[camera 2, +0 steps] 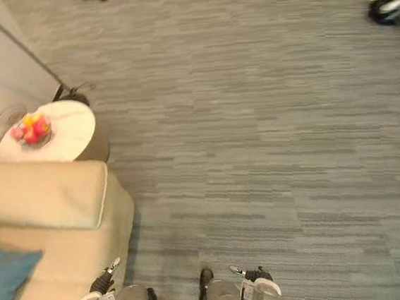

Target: Pick up cushions and gather them together orderly.

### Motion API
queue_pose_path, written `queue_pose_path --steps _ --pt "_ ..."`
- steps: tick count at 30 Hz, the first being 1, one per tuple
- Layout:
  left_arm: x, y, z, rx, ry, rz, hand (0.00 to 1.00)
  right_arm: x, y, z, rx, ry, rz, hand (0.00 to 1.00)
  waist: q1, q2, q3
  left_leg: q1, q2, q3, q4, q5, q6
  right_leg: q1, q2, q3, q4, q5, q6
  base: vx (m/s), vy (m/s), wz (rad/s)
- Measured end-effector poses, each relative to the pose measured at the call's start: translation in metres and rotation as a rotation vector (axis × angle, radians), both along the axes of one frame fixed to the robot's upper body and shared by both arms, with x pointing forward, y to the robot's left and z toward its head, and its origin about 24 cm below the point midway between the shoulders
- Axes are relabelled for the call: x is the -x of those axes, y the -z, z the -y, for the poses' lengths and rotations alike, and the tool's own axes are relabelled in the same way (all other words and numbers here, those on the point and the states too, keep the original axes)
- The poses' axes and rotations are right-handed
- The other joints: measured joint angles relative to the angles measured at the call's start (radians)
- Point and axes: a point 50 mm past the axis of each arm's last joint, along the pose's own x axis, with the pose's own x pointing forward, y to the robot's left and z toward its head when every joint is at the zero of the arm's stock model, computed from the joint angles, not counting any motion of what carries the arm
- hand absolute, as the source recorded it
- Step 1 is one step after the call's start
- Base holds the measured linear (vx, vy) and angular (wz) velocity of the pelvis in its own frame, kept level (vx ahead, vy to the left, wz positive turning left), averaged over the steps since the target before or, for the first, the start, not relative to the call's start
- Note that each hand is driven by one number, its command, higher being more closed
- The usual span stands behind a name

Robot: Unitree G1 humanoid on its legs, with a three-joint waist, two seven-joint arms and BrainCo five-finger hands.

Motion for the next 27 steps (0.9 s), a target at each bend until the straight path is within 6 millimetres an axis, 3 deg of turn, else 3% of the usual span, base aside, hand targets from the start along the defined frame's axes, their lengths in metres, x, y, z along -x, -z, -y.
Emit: queue_pose_path --steps 3,5,8,9,11,12,13,18,20,21,22,23,24,25,27 --pt "-0.002 0.001 0.004 0.005 0.016 -0.008 0.00 0.004 0.001 0.002 0.011 -0.015 -0.019 0.00 -0.001 -0.001 -0.020 0.036 -0.016 0.060 -0.028 0.003 0.004 0.007 0.007 0.052 -0.055 0.054 0.010 0.17 0.131 -0.80" --pt "0.003 0.003 0.009 0.020 0.015 -0.025 0.00 0.004 0.000 0.006 0.025 -0.024 -0.020 0.00 0.006 0.021 -0.023 0.054 -0.014 0.105 -0.035 0.003 0.004 0.005 0.013 0.074 -0.077 0.090 0.005 0.11 0.097 -1.12" --pt "0.003 0.005 0.017 0.038 0.035 -0.036 0.00 0.000 -0.002 0.014 0.050 -0.036 -0.018 0.00 0.004 0.055 -0.023 0.096 -0.011 0.156 -0.072 0.010 0.017 0.002 0.004 -0.029 -0.115 0.130 -0.031 0.05 0.013 -0.99" --pt "0.002 0.004 0.020 0.034 0.070 -0.034 0.00 0.000 -0.003 0.017 0.054 -0.028 -0.016 0.00 0.004 0.060 -0.021 0.115 -0.009 0.196 -0.092 0.012 0.019 -0.003 -0.026 -0.229 -0.095 0.068 -0.103 0.02 -0.028 -0.72" --pt "0.001 0.004 0.024 0.023 0.131 -0.039 0.00 -0.002 -0.004 0.021 0.060 -0.012 -0.008 0.00 0.001 0.072 -0.014 0.149 -0.002 0.240 -0.118 0.012 0.019 -0.007 -0.098 -0.458 -0.026 0.029 -0.126 0.04 -0.033 -0.74" --pt "0.002 0.004 0.021 0.011 0.152 -0.043 0.00 0.000 -0.002 0.020 0.056 -0.013 -0.020 0.00 0.002 0.066 -0.011 0.163 -0.004 0.256 -0.117 0.011 0.018 -0.006 -0.130 -0.549 0.008 0.033 -0.113 0.04 -0.079 -0.65" --pt "0.003 0.004 0.020 0.009 0.152 -0.045 0.00 0.001 -0.002 0.020 0.053 -0.013 -0.025 0.00 0.001 0.062 -0.010 0.169 -0.003 0.256 -0.117 0.012 0.017 -0.006 -0.129 -0.568 0.018 0.033 -0.106 0.03 -0.152 -0.62" --pt "0.002 0.004 0.021 0.000 0.190 -0.046 0.00 -0.005 -0.003 0.028 0.073 -0.020 -0.025 0.00 -0.001 0.068 0.002 0.168 0.012 0.213 -0.093 0.020 0.002 -0.035 -0.088 -0.486 0.024 0.007 -0.072 -0.03 -0.147 -0.54" --pt "-0.001 0.003 0.019 -0.007 0.192 -0.037 0.00 -0.006 -0.004 0.028 0.074 -0.019 -0.022 0.00 -0.005 0.060 0.025 0.134 0.056 0.205 0.032 0.001 -0.024 -0.034 -0.056 -0.465 0.017 -0.008 -0.068 -0.09 -0.183 -0.54" --pt "-0.003 0.002 0.017 -0.013 0.188 -0.033 0.00 -0.007 -0.004 0.028 0.072 -0.017 -0.020 0.00 -0.003 0.075 0.033 0.096 0.102 0.206 0.160 -0.006 -0.027 -0.010 -0.018 -0.445 -0.021 -0.010 -0.067 -0.02 -0.185 -0.67" --pt "-0.001 0.003 0.017 -0.011 0.184 -0.036 0.00 -0.007 -0.004 0.029 0.075 -0.014 -0.019 0.00 0.006 0.100 0.032 0.046 0.167 0.191 0.263 0.012 0.018 0.033 0.025 -0.442 -0.072 -0.018 -0.061 0.07 -0.180 -0.94" --pt "-0.003 0.001 0.018 -0.010 0.181 -0.016 0.00 -0.011 -0.005 0.029 0.073 -0.003 -0.005 0.00 0.015 0.104 0.040 -0.023 0.212 0.166 0.431 0.023 0.054 0.008 0.017 -0.449 0.091 -0.091 -0.121 0.14 -0.124 -0.71" --pt "-0.006 -0.001 0.010 -0.031 0.172 0.004 0.00 -0.013 -0.005 0.024 0.064 -0.005 0.003 0.00 0.012 0.064 0.051 -0.057 0.191 0.145 0.517 0.011 0.055 0.029 -0.018 -0.430 0.111 -0.135 -0.093 0.14 -0.060 -0.70" --pt "-0.012 -0.003 0.016 -0.020 0.168 0.027 0.00 -0.014 -0.007 0.032 0.086 0.013 0.005 0.00 0.008 0.104 0.081 -0.092 0.191 0.065 0.581 -0.030 0.024 0.048 0.013 -0.413 0.134 -0.150 -0.090 0.08 -0.026 -0.59" --pt "-0.013 -0.004 0.017 -0.019 0.167 0.034 0.00 -0.016 -0.008 0.031 0.076 0.038 0.013 0.00 0.006 0.104 0.082 -0.161 0.131 0.045 0.546 -0.064 0.022 0.048 0.016 -0.376 0.128 -0.150 -0.091 0.06 -0.011 -0.68"
